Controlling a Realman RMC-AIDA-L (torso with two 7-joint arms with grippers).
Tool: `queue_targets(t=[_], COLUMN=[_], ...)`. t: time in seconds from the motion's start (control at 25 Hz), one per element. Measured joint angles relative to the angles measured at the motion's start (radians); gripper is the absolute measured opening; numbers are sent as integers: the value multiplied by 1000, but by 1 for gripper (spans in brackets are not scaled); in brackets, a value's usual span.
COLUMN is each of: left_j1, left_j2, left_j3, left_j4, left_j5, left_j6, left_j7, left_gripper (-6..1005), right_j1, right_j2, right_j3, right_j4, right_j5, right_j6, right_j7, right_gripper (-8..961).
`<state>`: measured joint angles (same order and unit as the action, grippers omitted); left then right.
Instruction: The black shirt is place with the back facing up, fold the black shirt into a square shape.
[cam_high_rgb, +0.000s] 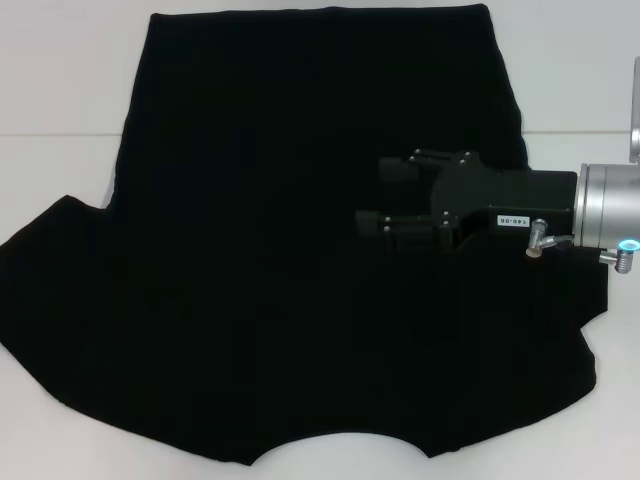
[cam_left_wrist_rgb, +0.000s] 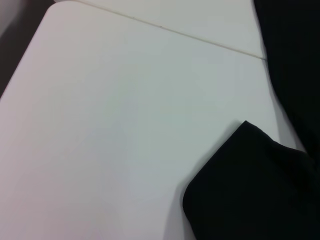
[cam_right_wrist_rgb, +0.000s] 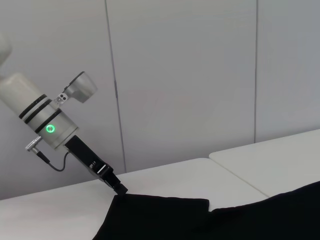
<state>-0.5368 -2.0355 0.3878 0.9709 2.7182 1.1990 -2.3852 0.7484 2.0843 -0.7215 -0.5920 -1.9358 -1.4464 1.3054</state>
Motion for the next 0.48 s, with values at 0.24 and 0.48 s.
queue_targets(t=[0.24,0.48], left_j1=[0,-1], left_j2=[0,0], left_j3=[4,5], left_j4=[-1,-1], left_j5=[1,1], left_j6=[3,6], left_j7=[1,3], left_gripper=[5,11], right_j1=[0,0], right_j2=[0,0], right_j3=[0,0], right_j4=[3,0], right_j5=[0,1], right_j6=[0,0], right_j7=[0,1], right_gripper=[855,855])
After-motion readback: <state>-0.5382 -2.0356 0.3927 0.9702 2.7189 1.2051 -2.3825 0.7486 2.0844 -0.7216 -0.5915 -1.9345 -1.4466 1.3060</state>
